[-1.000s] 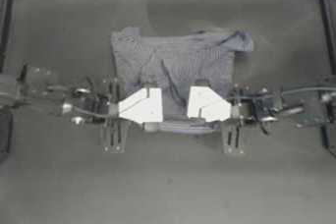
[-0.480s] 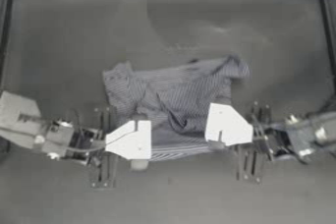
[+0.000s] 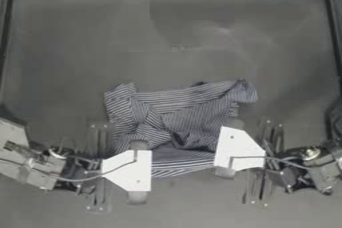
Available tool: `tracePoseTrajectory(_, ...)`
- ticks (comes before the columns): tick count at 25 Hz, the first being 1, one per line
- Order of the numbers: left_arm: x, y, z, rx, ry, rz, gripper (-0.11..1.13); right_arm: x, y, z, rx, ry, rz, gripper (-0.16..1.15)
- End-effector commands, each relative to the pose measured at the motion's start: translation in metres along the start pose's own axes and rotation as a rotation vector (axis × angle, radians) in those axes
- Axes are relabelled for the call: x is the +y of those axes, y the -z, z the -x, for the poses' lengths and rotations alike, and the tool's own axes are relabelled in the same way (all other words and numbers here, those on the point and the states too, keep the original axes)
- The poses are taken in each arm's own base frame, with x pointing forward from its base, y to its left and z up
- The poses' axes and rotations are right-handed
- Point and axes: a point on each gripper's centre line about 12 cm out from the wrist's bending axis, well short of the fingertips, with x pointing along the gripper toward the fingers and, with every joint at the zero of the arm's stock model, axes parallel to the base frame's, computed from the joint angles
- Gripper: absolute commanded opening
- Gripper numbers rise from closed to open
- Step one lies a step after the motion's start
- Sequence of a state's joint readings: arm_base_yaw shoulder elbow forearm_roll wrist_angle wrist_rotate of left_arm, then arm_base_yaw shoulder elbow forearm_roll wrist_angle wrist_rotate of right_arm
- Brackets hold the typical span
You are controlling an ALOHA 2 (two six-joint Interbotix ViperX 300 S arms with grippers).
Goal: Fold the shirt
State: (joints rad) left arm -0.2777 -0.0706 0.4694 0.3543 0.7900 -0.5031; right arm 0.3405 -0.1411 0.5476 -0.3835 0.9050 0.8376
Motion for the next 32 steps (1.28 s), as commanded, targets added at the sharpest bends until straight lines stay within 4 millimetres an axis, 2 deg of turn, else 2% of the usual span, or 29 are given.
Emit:
tracePoseTrajectory(1, 0.022, -0.012, 0.029, -0.083, -0.003, 0.063, 0.02, -0.014, -0.014, 0.014, -0.038, 0.03, -0.023, 0.06)
tracePoseTrajectory(7, 0.06, -0.002, 0.018, -0.053, -0.057, 0.131, 0.02, -0.049, -0.018, -0.001, -0.025, 0.113, -0.045, 0.05)
tracePoseTrajectory(15, 0.102, 0.008, 0.001, -0.048, -0.101, 0.169, 0.01, -0.088, -0.022, -0.022, -0.04, 0.132, -0.071, 0.05)
tracePoseTrajectory(24, 0.133, 0.016, -0.027, 0.0, -0.134, 0.18, 0.01, -0.135, -0.016, -0.046, -0.049, 0.137, -0.137, 0.05)
tracePoseTrajectory(32, 0.154, 0.029, -0.058, 0.064, -0.127, 0.19, 0.01, -0.155, -0.013, -0.071, -0.025, 0.145, -0.145, 0.05)
